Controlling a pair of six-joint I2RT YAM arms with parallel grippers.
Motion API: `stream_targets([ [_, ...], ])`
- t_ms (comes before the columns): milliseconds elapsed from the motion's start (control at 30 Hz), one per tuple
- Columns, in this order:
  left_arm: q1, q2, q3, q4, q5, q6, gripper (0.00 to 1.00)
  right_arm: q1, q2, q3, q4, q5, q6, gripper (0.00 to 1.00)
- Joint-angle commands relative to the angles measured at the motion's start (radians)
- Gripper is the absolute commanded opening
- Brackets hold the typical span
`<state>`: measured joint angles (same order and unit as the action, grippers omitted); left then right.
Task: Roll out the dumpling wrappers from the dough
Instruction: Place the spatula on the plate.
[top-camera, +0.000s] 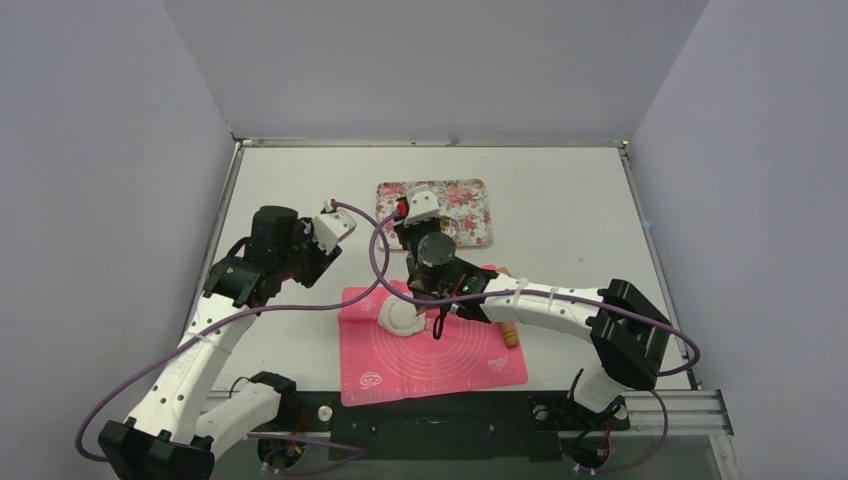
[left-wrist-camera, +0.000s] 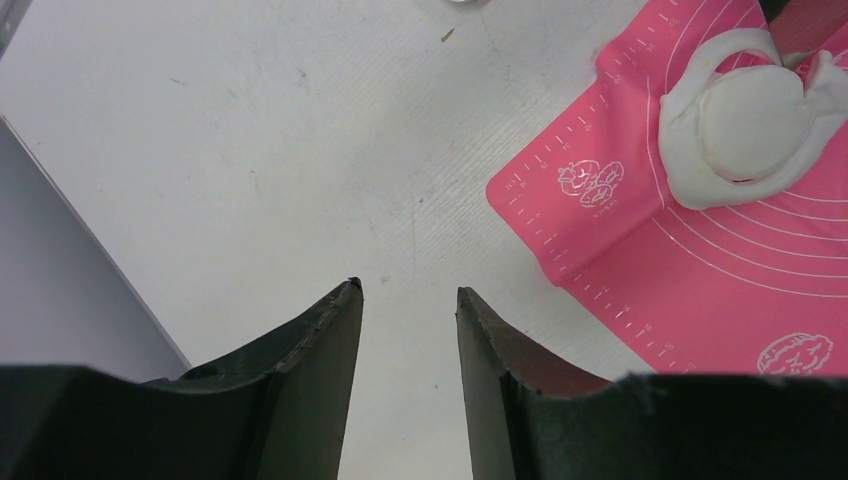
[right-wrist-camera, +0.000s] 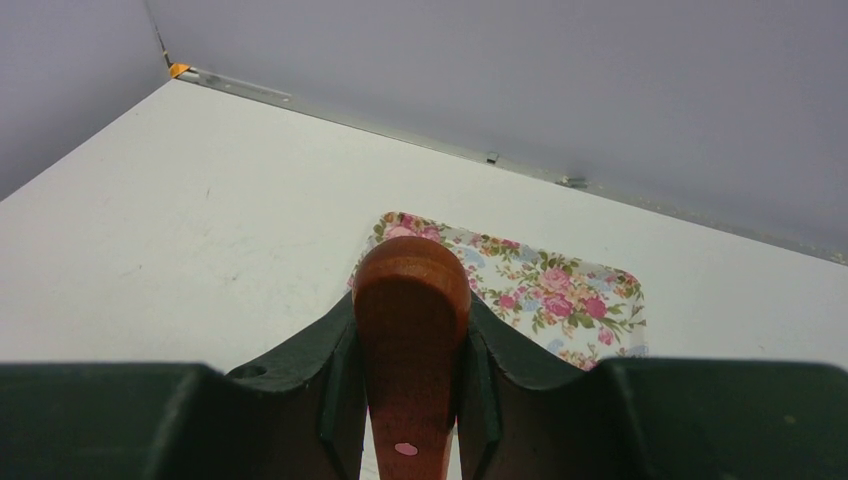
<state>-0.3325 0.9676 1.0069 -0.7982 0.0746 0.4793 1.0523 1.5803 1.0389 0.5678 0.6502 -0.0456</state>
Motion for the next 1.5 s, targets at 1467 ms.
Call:
stream_targets([
  [1467,-0.010,-0.002,0.056,-0.018,0.043,-0.004,0.38,-0.091,-0.427,-0.123,-0.186,-0.634,-0.037,0.00],
])
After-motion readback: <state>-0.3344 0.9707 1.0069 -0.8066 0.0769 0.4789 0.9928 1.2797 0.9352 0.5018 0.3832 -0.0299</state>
